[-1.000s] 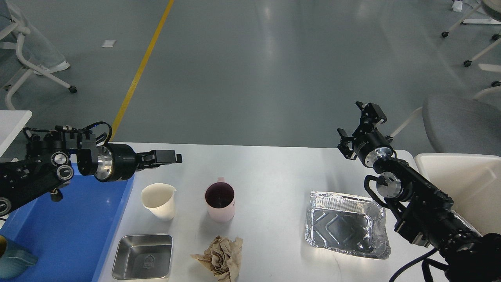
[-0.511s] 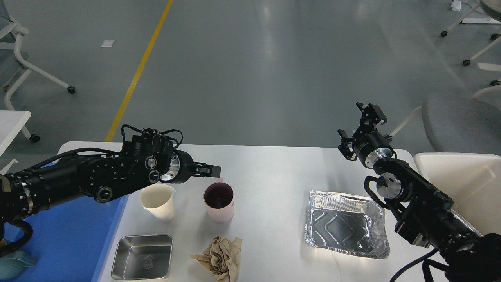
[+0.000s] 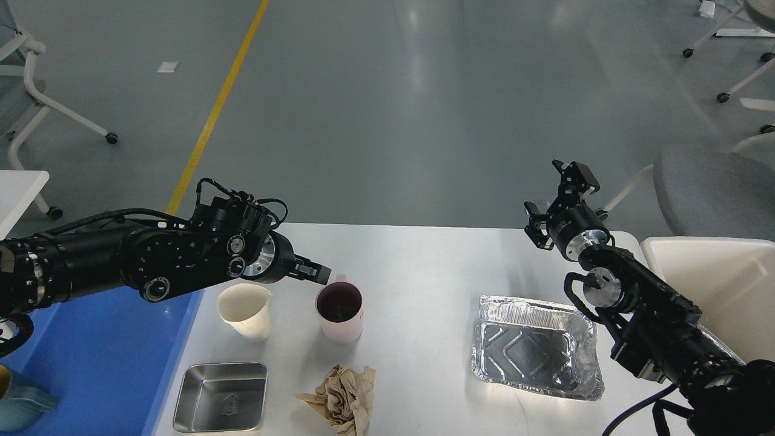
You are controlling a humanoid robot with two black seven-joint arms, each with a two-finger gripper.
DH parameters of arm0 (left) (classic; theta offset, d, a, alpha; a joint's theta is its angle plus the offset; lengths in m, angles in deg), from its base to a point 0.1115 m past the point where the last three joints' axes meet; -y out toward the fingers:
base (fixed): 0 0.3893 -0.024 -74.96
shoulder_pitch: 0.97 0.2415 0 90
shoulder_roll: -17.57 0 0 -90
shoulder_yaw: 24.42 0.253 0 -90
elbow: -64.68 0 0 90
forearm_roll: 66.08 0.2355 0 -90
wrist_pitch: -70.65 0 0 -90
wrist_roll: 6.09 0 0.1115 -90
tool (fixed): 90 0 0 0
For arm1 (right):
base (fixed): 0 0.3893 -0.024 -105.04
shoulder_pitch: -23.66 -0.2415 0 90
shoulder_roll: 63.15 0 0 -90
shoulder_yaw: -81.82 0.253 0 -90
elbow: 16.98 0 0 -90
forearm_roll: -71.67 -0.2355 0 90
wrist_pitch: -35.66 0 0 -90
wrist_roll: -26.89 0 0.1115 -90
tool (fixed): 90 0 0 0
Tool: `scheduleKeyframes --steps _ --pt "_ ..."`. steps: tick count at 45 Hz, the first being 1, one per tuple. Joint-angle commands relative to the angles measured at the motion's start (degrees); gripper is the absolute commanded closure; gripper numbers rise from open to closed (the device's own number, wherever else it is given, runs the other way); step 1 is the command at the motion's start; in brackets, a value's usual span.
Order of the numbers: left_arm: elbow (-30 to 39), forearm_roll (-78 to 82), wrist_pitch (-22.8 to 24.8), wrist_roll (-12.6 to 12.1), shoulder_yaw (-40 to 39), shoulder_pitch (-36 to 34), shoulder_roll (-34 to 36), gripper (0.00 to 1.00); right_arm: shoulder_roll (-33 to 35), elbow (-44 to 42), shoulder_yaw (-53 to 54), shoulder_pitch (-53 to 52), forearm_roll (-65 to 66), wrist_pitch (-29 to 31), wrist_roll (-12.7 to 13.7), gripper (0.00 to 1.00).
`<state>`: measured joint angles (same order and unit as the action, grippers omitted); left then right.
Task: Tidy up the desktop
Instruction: 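Reach the left gripper forward to the pink mug and grasp its rim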
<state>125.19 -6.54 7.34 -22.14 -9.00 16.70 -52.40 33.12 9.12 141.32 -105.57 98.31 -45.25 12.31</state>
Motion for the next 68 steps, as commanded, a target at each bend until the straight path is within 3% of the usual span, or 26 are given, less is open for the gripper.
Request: scheduleKeyframes --steps 1,28,39,57,68 --pt "0.13 -0.66 2.75 0.41 0.92 -0.44 -0.6 0.2 -0.46 0.0 0.0 0.12 -0.01 0.05 0.0 0.0" --pt "-1.19 -1.01 -0.41 -0.12 6.2 0.52 -7.37 0.24 -0.82 0.0 0.0 0.47 0.08 -0.13 0.0 0.0" --pt "-3.38 -1.1 -0.24 -0.2 6.2 1.4 -9.13 0.41 -0.82 0.0 -0.09 0.56 -0.01 -0.13 0.0 0.0" --pt "-4.26 -3.56 4.77 -0.38 5.76 1.93 -9.57 0.98 -0.55 0.18 0.0 1.18 -0.01 -0.13 0.0 0.0" --pt "-4.61 -3.82 4.77 -0.38 5.67 1.67 -9.57 1.0 -0.55 0.18 0.0 1.44 -0.01 -0.13 0.0 0.0"
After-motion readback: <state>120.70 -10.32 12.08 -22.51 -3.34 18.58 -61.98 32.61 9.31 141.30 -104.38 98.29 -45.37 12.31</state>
